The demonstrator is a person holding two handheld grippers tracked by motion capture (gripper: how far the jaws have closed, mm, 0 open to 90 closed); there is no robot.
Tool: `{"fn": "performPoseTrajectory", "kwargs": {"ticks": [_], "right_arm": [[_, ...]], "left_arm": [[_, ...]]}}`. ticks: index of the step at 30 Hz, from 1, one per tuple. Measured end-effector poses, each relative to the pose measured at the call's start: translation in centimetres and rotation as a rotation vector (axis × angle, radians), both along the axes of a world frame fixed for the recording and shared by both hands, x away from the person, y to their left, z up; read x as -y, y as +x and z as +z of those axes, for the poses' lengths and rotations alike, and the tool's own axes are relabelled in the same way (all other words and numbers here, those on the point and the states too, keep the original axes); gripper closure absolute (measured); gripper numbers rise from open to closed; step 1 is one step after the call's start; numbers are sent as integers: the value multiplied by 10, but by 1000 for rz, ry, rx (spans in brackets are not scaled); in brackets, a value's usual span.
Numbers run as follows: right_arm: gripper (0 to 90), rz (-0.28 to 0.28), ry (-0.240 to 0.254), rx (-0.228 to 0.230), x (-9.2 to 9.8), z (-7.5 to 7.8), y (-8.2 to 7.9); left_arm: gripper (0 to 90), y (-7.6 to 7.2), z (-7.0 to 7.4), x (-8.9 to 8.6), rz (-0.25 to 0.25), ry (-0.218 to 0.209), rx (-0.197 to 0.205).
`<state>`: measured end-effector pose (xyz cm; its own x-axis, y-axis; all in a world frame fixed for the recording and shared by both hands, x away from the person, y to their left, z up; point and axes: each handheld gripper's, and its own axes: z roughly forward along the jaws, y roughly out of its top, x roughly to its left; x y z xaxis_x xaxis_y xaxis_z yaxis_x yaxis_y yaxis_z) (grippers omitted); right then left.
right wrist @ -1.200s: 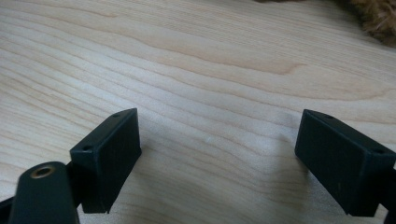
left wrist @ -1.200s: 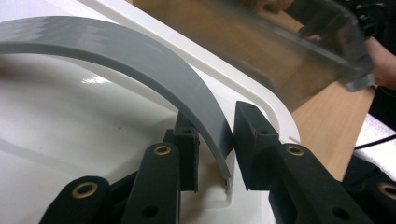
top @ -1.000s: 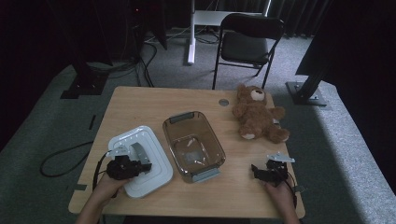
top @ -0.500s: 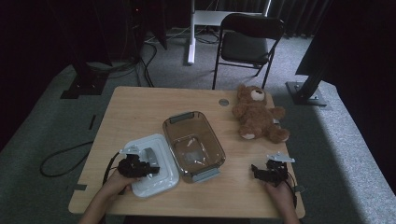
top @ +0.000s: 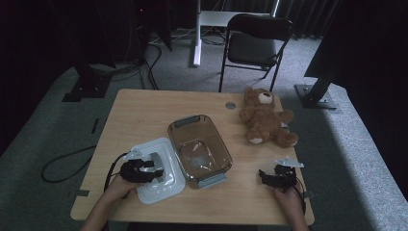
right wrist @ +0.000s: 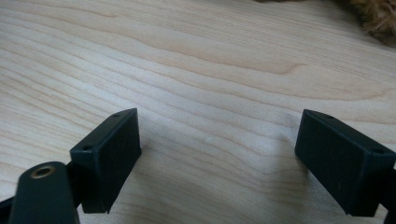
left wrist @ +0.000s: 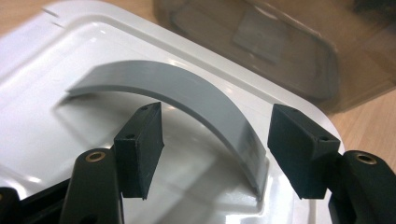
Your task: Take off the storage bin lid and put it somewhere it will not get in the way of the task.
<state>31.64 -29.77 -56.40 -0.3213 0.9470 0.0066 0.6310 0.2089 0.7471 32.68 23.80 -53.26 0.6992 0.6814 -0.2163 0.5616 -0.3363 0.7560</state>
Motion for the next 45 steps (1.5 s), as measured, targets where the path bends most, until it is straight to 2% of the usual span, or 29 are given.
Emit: {"fn": "performPoseTrajectory", "kwargs": {"ticks": [4, 10, 15, 18, 22, 30, 34, 35, 36, 37, 41, 43, 45], "right_arm": [[133, 1, -1, 1, 0, 0, 0], [133, 1, -1, 1, 0, 0, 0], [133, 1, -1, 1, 0, 0, 0], [134, 1, -1, 0, 0, 0, 0], [134, 1, -1, 1, 0, 0, 0], [133, 0, -1, 1, 0, 0, 0], [133, 0, -1, 0, 0, 0, 0], [133, 1, -1, 0, 0, 0, 0], [133, 1, -1, 1, 0, 0, 0], [133, 1, -1, 0, 0, 0, 0], [133, -2, -1, 1, 0, 0, 0], [133, -5, -1, 1, 0, 0, 0], [133, -6, -2, 1, 0, 0, 0]], "left_arm": [[335, -3, 3, -7, 39, 17, 15], [302, -9, 5, -19, 73, -7, 12], [262, -17, 6, -27, 103, 26, 32], [192, -22, 6, -33, 130, 34, 31], [191, -30, 6, -40, 191, 44, 47], [100, -38, 2, -59, 326, 74, 65], [99, -40, -2, -65, 365, 102, 71], [81, -41, -2, -66, 361, 112, 70], [15, -41, -1, -66, 367, 129, 70], [5, -42, 0, -66, 375, 140, 81], [5, -45, 0, -69, 430, 174, 96], [5, -44, -3, -72, 456, 196, 84], [5, -44, -5, -76, 483, 193, 82]]}}
